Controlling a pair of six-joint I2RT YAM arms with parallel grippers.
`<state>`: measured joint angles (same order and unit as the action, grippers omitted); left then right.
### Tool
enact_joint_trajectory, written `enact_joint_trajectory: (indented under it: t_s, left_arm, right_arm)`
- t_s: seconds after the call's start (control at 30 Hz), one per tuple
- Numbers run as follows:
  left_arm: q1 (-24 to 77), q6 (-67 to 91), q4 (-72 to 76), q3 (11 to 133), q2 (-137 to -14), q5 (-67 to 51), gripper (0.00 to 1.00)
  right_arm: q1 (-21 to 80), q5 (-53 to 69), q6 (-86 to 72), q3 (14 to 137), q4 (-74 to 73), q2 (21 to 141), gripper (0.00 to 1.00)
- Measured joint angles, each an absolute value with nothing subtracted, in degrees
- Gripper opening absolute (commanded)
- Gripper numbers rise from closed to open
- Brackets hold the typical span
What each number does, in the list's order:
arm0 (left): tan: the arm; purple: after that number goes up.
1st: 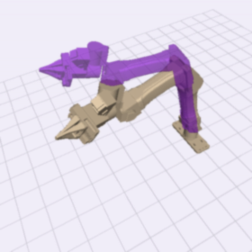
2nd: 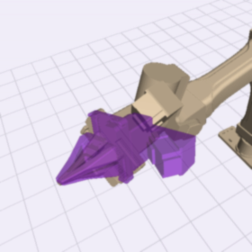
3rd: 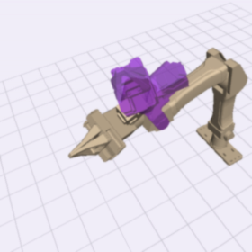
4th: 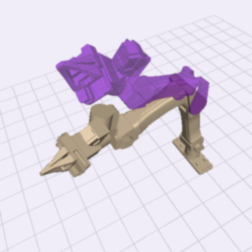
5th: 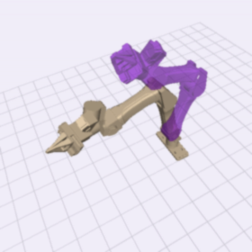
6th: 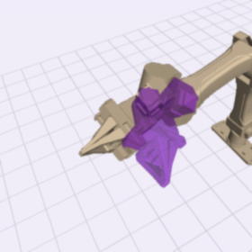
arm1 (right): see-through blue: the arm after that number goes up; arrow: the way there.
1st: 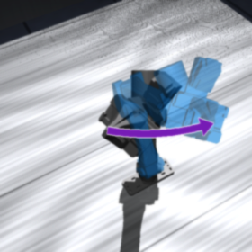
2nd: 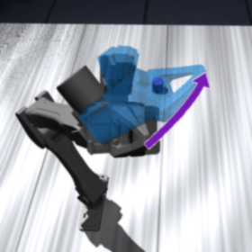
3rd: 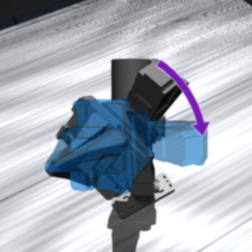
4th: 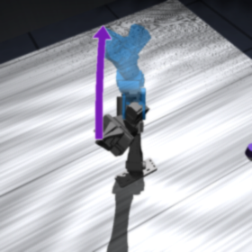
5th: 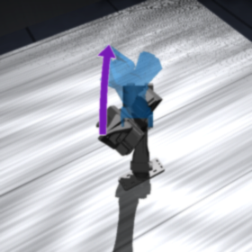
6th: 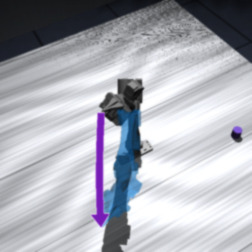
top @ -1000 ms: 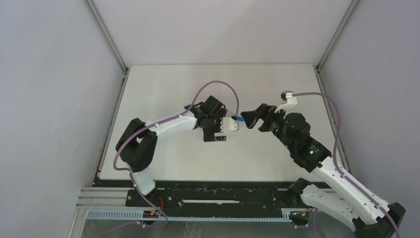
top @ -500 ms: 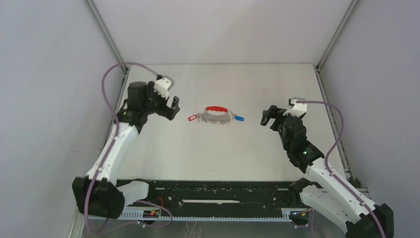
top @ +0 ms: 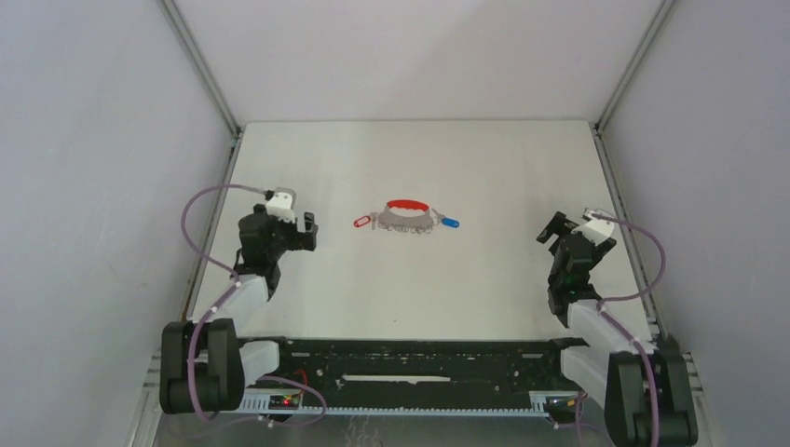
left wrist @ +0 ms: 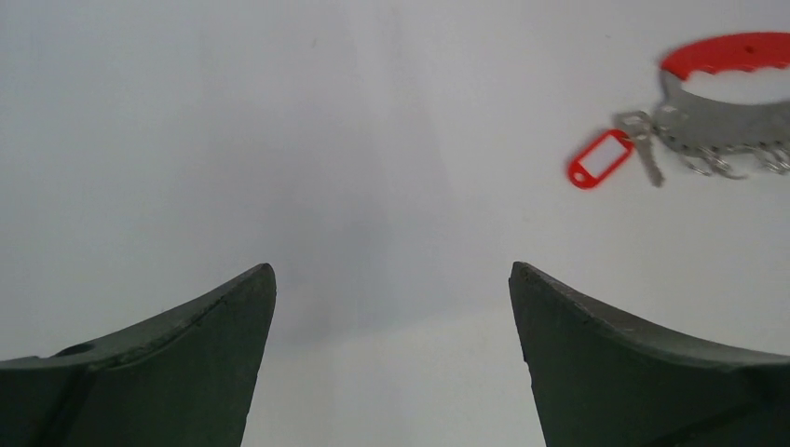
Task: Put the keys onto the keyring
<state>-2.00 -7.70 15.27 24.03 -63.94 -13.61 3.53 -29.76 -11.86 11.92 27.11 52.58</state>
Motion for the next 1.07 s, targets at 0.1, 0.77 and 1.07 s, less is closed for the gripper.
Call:
enact_joint_trajectory:
  t_s: [0.1,0.77,1.07]
  left_arm:
    - [-4.73,-6.57,27.18,19.73,-65.89,-12.86,1.0]
    - [-6.24,-0.36,61.19,8.25,-72.36,-3.29,1.0]
    - [-6.22,-0.36,61.19,8.25,-72.36,-2.66,1.0]
  right_arm:
    - [1.76,-27.49,-11.31,11.92,34.2,60.51,1.0]
    - [0.97,-13.32,-6.11,12.71,57.1,78.46,1.0]
    - [0.99,-12.29,-6.11,12.69,56.77,78.46,1.0]
